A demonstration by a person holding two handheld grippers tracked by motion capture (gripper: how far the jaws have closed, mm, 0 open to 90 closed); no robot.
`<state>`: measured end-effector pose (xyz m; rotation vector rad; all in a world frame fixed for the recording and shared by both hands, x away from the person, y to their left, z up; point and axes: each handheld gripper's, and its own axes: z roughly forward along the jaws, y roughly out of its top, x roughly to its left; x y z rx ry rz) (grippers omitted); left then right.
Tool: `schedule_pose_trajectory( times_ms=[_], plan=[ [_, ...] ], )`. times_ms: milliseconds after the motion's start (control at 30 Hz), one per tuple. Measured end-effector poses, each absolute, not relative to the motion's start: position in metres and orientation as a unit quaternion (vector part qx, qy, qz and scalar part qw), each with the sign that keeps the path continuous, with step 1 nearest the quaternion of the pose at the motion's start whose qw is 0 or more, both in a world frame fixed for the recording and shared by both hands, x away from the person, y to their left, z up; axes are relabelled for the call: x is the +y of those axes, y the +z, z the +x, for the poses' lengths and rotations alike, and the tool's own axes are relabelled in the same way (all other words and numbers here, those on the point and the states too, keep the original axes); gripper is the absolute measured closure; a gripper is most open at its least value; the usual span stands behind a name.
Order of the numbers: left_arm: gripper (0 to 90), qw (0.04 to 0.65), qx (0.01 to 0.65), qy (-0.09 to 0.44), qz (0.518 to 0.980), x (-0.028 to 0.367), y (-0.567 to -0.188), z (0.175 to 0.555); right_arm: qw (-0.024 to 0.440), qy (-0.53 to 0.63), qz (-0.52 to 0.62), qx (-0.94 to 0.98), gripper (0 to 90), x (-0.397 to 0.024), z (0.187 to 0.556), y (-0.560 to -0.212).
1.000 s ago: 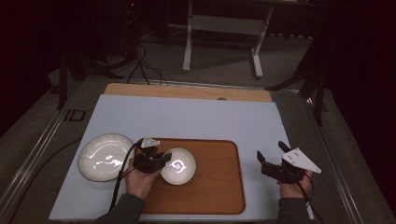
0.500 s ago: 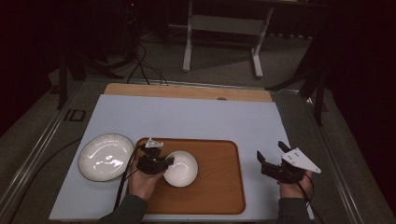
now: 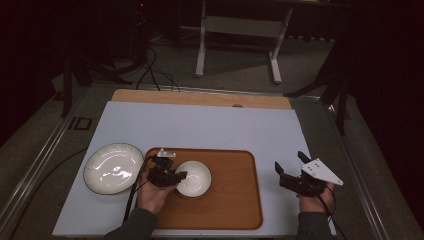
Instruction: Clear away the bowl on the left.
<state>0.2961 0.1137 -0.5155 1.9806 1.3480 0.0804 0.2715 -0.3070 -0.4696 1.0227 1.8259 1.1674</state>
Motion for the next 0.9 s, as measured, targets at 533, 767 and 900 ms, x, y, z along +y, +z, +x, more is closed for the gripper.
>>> schedule_pose_trajectory(
  times_ms=[533, 767, 900],
  plan=[
    [52.7, 0.430, 0.497, 0.056, 0.752, 0.130, -0.490, 0.291, 0.365, 0.457, 0.398, 0.707, 14.0, -0.308, 0.271, -0.469],
    [45.8, 0.431, 0.483, 0.119, 0.753, 0.141, -0.469, 0.285, 0.365, 0.457, 0.398, 0.707, 14.0, -0.308, 0.271, -0.469],
    [41.2, 0.434, 0.475, 0.163, 0.748, 0.150, -0.456, 0.280, 0.364, 0.457, 0.398, 0.707, 14.0, -0.308, 0.271, -0.469]
  ],
)
